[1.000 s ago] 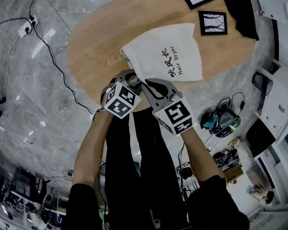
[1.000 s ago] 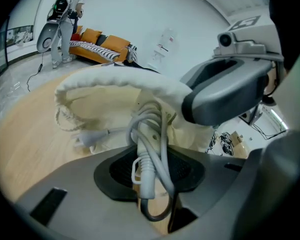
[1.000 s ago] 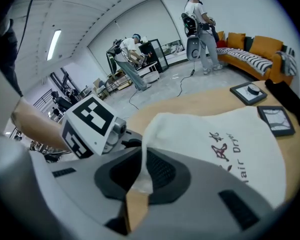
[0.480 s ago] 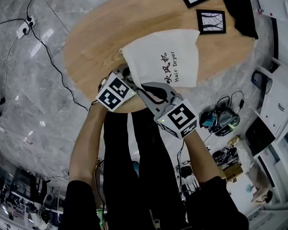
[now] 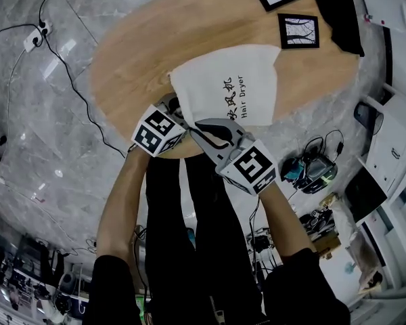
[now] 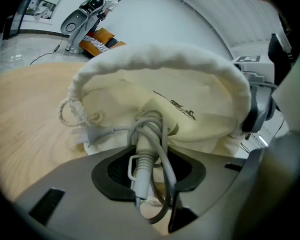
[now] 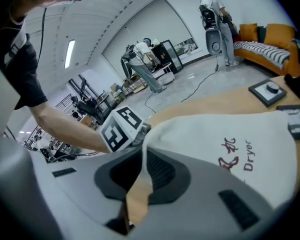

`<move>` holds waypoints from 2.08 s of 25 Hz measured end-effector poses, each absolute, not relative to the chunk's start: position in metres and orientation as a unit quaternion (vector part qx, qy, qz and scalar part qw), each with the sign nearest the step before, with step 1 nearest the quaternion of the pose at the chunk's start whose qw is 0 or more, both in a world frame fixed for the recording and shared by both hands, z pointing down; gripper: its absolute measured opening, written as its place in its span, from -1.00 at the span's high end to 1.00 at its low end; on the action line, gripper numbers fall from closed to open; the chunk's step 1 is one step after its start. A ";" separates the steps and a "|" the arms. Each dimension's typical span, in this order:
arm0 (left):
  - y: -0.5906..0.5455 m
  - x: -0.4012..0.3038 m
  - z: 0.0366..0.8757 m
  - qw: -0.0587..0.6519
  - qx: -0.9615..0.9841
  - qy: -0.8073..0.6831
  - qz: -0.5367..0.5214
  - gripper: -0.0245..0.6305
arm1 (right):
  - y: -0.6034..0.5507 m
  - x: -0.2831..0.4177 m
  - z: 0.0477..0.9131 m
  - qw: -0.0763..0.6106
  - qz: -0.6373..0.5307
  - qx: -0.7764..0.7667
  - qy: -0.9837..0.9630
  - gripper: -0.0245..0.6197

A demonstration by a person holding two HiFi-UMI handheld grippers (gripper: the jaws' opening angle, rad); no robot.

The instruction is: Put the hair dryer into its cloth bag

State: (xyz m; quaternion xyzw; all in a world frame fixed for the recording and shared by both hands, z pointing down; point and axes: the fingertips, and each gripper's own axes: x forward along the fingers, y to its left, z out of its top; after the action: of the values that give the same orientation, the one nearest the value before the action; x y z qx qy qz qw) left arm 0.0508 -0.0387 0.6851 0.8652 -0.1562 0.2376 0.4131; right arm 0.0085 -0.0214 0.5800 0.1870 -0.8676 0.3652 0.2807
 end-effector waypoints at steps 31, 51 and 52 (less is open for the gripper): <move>-0.012 0.008 0.652 0.297 0.892 -0.088 0.329 0.65 | -0.025 0.011 0.609 0.331 0.377 0.231 -0.834 0.80; -0.034 0.066 0.697 0.340 0.885 -0.083 0.309 0.48 | -0.023 0.015 0.599 0.319 0.377 0.223 -0.840 0.80; -0.034 0.066 0.697 0.342 0.884 -0.081 0.309 0.47 | -0.023 0.014 0.598 0.318 0.378 0.223 -0.840 0.80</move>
State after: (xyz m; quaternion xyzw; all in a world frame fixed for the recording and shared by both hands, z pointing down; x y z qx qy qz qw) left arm 0.0664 -0.0340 0.6971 0.8839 -0.0807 0.3087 0.3420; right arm 0.0145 -0.0230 0.5985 0.2227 -0.8404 0.3779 0.3184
